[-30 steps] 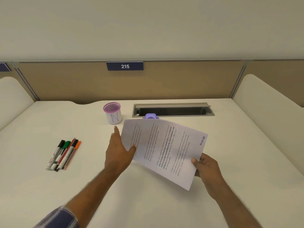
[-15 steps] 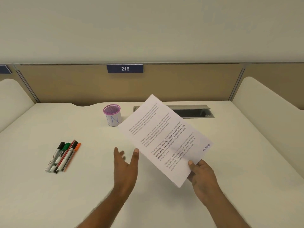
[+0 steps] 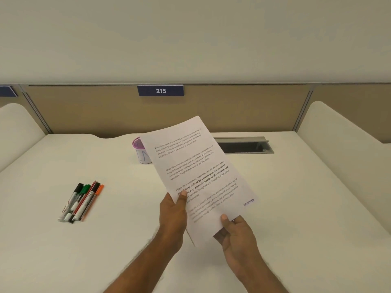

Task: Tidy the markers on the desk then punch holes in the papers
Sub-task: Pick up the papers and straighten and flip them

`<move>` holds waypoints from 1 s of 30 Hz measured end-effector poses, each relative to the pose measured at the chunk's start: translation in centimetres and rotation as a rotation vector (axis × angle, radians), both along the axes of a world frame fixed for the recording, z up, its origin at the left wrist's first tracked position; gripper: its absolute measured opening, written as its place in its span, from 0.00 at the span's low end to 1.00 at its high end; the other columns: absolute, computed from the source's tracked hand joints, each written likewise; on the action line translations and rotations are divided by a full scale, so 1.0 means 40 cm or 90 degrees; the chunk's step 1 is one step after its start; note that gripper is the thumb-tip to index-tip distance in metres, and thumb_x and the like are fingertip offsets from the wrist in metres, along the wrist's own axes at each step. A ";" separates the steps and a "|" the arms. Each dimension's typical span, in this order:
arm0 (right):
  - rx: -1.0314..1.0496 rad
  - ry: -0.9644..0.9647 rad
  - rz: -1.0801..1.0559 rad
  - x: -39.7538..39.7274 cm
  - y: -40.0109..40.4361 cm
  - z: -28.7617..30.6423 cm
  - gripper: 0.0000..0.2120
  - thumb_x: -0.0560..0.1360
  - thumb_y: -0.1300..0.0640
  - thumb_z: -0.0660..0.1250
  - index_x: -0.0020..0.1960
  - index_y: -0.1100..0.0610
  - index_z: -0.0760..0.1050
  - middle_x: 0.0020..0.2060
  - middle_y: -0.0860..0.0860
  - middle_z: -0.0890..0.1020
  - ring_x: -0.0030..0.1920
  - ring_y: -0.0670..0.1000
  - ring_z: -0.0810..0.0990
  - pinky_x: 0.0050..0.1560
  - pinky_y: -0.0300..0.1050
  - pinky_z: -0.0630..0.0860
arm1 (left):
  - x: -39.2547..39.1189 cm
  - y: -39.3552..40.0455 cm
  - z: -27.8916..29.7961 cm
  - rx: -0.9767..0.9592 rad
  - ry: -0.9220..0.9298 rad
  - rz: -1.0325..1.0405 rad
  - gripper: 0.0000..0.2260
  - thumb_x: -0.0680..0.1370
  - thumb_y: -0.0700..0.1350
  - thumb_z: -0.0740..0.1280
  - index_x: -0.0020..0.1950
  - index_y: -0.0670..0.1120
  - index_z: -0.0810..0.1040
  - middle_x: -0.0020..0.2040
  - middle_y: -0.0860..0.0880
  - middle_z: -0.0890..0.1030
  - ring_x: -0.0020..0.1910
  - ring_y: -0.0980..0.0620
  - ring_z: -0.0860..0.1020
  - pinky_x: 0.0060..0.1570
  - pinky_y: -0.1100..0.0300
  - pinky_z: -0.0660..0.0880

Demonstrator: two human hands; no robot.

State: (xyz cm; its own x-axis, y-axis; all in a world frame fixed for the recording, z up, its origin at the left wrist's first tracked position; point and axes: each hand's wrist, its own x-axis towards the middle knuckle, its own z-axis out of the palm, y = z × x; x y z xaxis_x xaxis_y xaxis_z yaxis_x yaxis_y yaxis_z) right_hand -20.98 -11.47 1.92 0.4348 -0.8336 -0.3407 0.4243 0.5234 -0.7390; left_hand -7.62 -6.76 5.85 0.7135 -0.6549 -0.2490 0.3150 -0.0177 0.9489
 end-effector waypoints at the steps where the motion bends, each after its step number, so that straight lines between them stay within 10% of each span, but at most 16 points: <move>1: -0.009 0.008 0.011 -0.002 0.003 -0.002 0.12 0.79 0.66 0.60 0.61 0.60 0.75 0.56 0.56 0.84 0.55 0.60 0.82 0.49 0.55 0.81 | 0.004 0.002 -0.003 0.005 -0.004 -0.002 0.09 0.82 0.43 0.62 0.60 0.49 0.78 0.52 0.50 0.86 0.48 0.49 0.85 0.48 0.50 0.82; 9: -0.051 0.088 -0.016 -0.059 -0.060 -0.011 0.06 0.75 0.61 0.65 0.52 0.59 0.75 0.45 0.58 0.80 0.40 0.58 0.78 0.44 0.54 0.79 | 0.073 0.030 -0.014 0.026 -0.007 -0.048 0.09 0.82 0.41 0.62 0.60 0.46 0.79 0.52 0.48 0.86 0.50 0.46 0.84 0.50 0.47 0.81; 14: -0.150 0.225 -0.074 -0.104 -0.139 -0.004 0.14 0.77 0.55 0.66 0.61 0.59 0.74 0.54 0.56 0.83 0.55 0.57 0.81 0.57 0.52 0.74 | 0.115 0.054 -0.029 0.044 0.021 -0.137 0.10 0.81 0.41 0.62 0.60 0.44 0.79 0.53 0.45 0.86 0.52 0.43 0.84 0.51 0.47 0.80; 21: -0.166 0.245 0.188 -0.093 -0.178 0.032 0.14 0.80 0.54 0.60 0.58 0.60 0.79 0.52 0.57 0.85 0.51 0.57 0.83 0.55 0.55 0.76 | 0.115 0.059 -0.055 0.089 0.055 -0.286 0.11 0.82 0.42 0.62 0.63 0.43 0.78 0.56 0.43 0.84 0.55 0.42 0.83 0.53 0.46 0.80; 30: -0.072 0.347 0.166 -0.078 -0.219 -0.041 0.08 0.78 0.65 0.63 0.54 0.66 0.79 0.49 0.60 0.85 0.50 0.61 0.84 0.52 0.56 0.80 | 0.111 0.020 -0.113 0.170 0.070 -0.327 0.11 0.82 0.42 0.62 0.62 0.42 0.78 0.55 0.44 0.85 0.54 0.43 0.84 0.57 0.44 0.79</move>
